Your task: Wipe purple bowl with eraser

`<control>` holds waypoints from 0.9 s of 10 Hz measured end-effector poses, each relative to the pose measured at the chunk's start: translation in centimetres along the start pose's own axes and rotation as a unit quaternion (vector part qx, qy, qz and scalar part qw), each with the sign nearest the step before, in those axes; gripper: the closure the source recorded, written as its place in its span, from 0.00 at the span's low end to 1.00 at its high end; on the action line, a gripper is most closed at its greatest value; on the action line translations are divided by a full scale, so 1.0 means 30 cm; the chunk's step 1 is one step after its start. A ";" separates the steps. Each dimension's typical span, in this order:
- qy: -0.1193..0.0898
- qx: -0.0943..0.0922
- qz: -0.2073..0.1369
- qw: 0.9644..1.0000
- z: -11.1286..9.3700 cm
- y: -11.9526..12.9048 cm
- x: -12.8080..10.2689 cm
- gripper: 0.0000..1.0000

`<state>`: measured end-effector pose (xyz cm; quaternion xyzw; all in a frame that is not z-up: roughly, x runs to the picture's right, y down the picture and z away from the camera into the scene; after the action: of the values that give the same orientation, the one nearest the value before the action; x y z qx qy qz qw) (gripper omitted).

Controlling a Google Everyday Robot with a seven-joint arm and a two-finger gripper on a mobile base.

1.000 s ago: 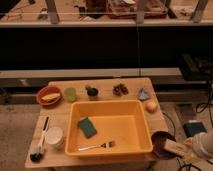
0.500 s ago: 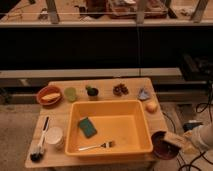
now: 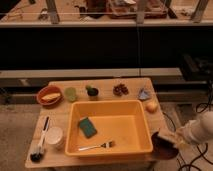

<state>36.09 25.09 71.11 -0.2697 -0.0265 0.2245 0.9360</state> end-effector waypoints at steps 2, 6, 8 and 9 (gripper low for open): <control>-0.004 0.000 -0.018 1.000 0.021 0.029 -0.075 1.00; -0.005 -0.008 -0.060 0.998 0.039 0.097 -0.150 1.00; -0.004 -0.010 -0.070 0.998 0.043 0.112 -0.159 1.00; -0.003 -0.008 -0.071 0.997 0.038 0.112 -0.155 1.00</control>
<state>30.37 26.16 70.67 -0.2741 -0.0499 0.1583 0.9473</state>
